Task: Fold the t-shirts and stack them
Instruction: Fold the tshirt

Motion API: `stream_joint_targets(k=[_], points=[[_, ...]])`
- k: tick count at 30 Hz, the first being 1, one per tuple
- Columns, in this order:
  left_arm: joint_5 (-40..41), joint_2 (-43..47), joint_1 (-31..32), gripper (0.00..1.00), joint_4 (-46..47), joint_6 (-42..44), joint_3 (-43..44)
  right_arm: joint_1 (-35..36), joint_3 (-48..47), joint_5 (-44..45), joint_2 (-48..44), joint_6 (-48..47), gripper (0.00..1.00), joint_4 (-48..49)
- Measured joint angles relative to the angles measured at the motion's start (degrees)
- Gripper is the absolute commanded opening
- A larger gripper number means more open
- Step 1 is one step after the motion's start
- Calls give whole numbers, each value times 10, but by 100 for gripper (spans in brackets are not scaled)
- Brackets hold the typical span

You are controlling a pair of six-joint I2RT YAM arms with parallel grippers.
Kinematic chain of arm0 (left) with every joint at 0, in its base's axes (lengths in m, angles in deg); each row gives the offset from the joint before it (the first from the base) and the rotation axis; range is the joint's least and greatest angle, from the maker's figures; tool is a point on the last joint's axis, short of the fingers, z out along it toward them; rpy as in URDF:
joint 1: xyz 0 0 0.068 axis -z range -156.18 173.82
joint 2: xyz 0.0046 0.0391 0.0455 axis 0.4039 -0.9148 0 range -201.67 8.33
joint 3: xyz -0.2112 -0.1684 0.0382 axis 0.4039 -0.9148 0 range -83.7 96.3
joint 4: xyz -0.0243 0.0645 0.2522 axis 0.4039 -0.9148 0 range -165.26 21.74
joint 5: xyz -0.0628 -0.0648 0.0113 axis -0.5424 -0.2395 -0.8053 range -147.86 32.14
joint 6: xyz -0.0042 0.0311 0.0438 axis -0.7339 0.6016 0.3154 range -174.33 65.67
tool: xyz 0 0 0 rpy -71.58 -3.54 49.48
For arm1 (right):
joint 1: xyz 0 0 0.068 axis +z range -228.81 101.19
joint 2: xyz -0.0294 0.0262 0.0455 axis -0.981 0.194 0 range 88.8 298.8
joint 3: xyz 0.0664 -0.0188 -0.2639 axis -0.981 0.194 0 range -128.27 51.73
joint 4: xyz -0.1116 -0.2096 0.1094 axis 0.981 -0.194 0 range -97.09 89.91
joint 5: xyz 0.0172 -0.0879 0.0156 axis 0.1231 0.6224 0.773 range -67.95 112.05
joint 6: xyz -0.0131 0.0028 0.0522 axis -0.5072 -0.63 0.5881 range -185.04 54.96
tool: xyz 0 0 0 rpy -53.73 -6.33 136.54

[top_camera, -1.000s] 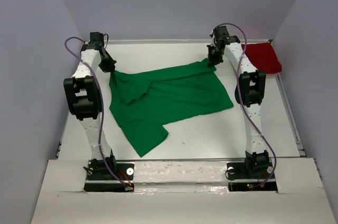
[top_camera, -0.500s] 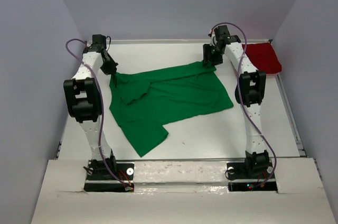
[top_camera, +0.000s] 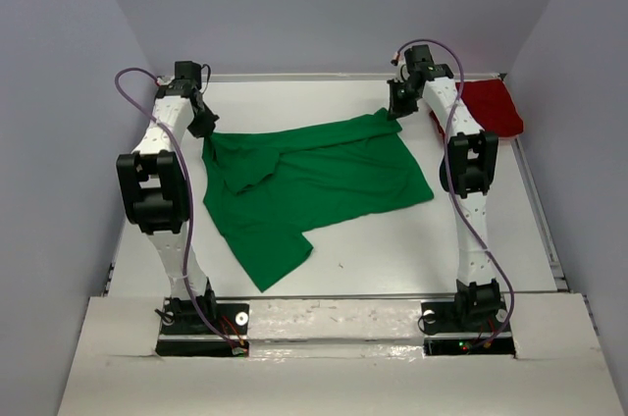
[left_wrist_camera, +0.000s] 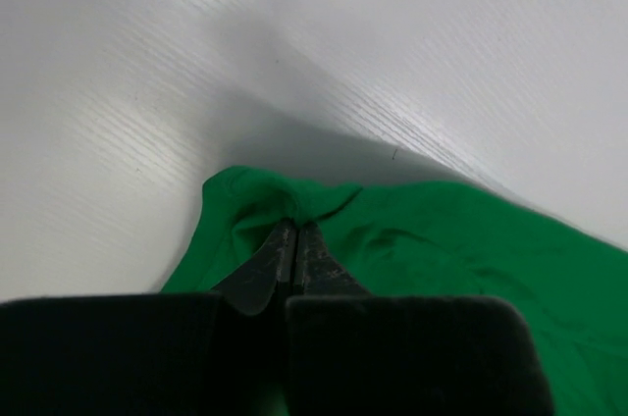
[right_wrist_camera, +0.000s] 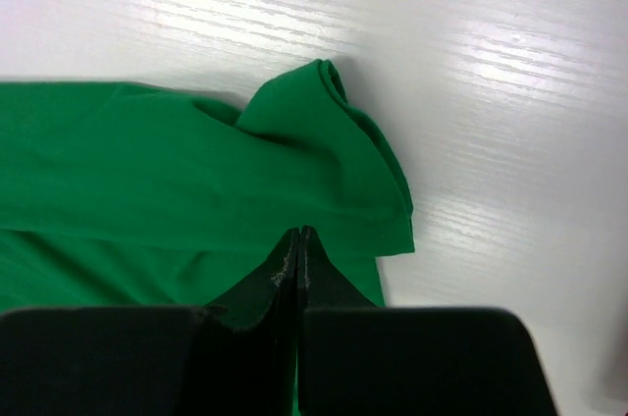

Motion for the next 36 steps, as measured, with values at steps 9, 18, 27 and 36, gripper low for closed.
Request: stream_joint_targets(k=[9, 18, 27, 36], points=[[-49, -24, -1, 12, -15, -8, 16, -1, -7, -32, 0, -2, 0, 5], [-75, -52, -7, 87, -13, -20, 8, -1, 7, -44, -1, -10, 0, 16], [21, -51, -6, 76, -42, -36, 13, -1, 13, -56, -1, -9, 0, 18], [3, 2, 20, 0, -8, 10, 23, -1, 12, -55, -1, -9, 0, 18]])
